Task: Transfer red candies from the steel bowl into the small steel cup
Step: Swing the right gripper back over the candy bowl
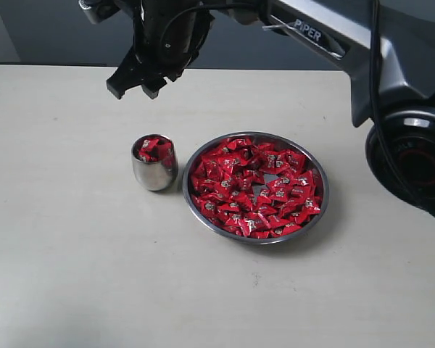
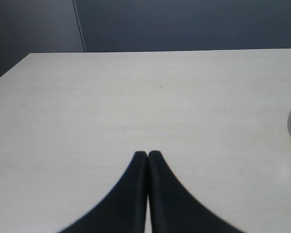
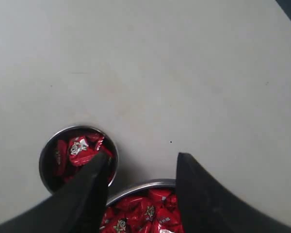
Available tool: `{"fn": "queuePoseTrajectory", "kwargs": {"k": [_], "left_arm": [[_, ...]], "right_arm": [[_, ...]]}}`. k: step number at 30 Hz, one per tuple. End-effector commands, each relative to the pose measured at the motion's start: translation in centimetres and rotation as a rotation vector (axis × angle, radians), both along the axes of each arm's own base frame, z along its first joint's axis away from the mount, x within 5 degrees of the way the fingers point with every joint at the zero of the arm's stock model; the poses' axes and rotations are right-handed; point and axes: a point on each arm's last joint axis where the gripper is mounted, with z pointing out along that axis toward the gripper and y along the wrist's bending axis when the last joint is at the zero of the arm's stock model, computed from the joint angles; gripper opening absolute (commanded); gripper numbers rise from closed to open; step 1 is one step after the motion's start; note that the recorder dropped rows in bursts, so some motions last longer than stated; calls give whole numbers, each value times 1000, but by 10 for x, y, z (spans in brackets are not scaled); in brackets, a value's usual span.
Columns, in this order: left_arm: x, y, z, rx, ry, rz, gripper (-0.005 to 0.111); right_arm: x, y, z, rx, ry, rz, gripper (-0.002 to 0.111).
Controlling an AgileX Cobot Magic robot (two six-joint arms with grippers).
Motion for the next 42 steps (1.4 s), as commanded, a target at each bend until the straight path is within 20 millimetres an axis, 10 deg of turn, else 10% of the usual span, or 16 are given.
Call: {"fn": "queuePoseTrajectory", "kwargs": {"k": [1, 22, 34, 39, 42], "left_arm": [[0, 0, 0, -5, -12, -5, 0], [0, 0, 0, -5, -12, -5, 0], [0, 0, 0, -5, -12, -5, 0], [0, 0, 0, -5, -12, -5, 0], [0, 0, 0, -5, -12, -5, 0]], "right_arm": [[0, -5, 14, 20, -21, -8, 44], [19, -65, 79, 218, 56, -77, 41], [-9, -93, 42, 237, 35, -106, 38], [-43, -145, 36, 178, -124, -173, 38], [-55, -182, -2, 162, -158, -285, 38]]}}
